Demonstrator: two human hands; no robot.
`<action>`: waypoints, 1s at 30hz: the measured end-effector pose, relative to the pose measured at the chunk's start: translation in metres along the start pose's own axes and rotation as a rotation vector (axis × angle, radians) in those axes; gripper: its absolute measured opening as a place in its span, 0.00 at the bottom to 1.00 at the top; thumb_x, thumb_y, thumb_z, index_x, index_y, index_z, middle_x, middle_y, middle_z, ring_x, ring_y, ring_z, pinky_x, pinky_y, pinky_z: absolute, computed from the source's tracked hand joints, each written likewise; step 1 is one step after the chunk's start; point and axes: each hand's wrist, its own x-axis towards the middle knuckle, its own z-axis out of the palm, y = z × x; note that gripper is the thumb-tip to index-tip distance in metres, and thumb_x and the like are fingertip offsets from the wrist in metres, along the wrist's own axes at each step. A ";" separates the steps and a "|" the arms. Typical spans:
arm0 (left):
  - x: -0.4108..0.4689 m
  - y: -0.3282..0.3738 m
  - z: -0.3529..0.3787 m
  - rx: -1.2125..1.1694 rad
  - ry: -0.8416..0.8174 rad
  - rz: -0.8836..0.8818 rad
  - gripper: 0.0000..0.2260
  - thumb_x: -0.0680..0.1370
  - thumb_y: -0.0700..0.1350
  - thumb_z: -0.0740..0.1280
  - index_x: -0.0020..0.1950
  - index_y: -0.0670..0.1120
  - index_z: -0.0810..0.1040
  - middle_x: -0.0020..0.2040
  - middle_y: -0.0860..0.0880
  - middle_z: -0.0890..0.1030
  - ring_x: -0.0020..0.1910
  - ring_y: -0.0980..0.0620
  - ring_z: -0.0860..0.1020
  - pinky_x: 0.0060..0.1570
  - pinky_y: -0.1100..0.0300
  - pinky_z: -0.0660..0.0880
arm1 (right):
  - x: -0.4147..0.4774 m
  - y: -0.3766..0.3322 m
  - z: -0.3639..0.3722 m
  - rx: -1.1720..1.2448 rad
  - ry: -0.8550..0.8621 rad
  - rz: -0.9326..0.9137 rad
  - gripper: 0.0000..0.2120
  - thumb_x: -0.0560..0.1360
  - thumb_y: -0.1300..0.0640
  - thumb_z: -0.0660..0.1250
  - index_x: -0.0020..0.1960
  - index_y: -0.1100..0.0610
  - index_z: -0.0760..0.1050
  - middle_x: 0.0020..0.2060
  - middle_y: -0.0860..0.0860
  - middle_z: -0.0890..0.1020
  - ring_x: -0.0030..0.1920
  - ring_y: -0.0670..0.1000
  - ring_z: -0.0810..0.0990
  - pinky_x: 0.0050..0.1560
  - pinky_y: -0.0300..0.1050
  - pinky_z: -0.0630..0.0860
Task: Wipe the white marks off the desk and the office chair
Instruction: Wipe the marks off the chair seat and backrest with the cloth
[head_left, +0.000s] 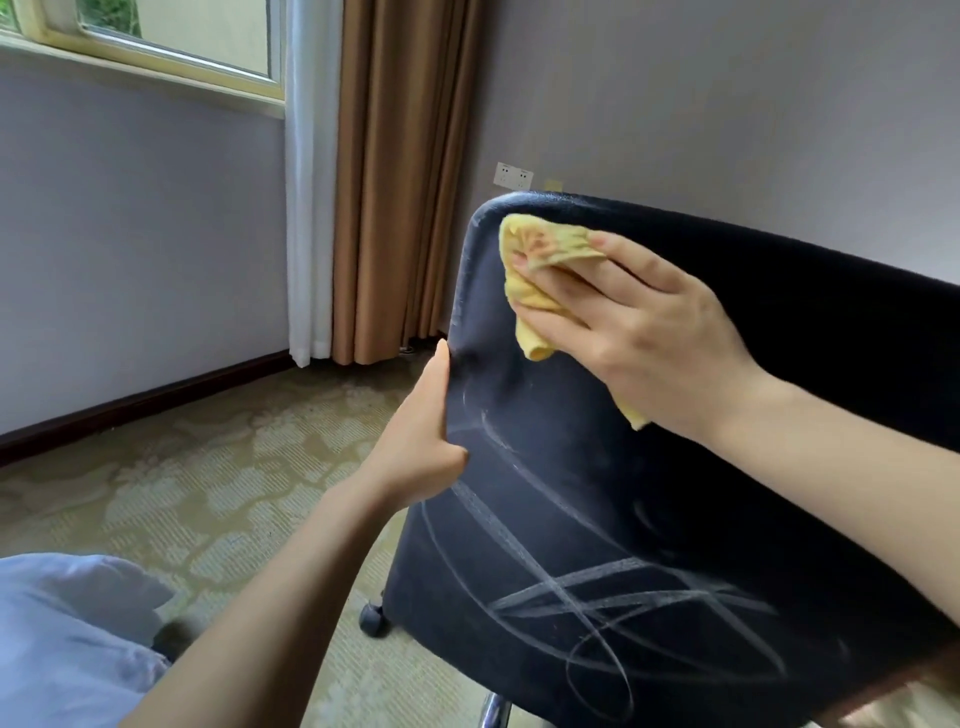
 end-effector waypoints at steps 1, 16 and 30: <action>0.001 -0.002 -0.001 -0.005 -0.001 -0.012 0.47 0.67 0.30 0.61 0.78 0.54 0.43 0.78 0.58 0.50 0.75 0.60 0.51 0.69 0.62 0.61 | 0.006 -0.006 0.005 -0.013 0.001 0.025 0.16 0.80 0.63 0.56 0.64 0.55 0.77 0.65 0.53 0.75 0.64 0.52 0.75 0.67 0.47 0.69; 0.007 -0.019 -0.007 -0.338 0.017 -0.153 0.46 0.66 0.19 0.58 0.78 0.50 0.49 0.64 0.65 0.67 0.57 0.77 0.67 0.50 0.72 0.72 | -0.049 -0.128 0.061 0.239 -0.234 -0.024 0.17 0.78 0.60 0.56 0.63 0.57 0.77 0.63 0.53 0.77 0.65 0.52 0.74 0.69 0.46 0.67; -0.010 -0.003 0.011 -0.309 -0.008 -0.141 0.46 0.68 0.24 0.61 0.78 0.56 0.49 0.69 0.67 0.57 0.67 0.67 0.55 0.44 0.81 0.64 | -0.130 -0.040 -0.009 0.261 -0.267 -0.056 0.21 0.79 0.68 0.50 0.58 0.56 0.80 0.62 0.53 0.78 0.60 0.52 0.78 0.68 0.49 0.69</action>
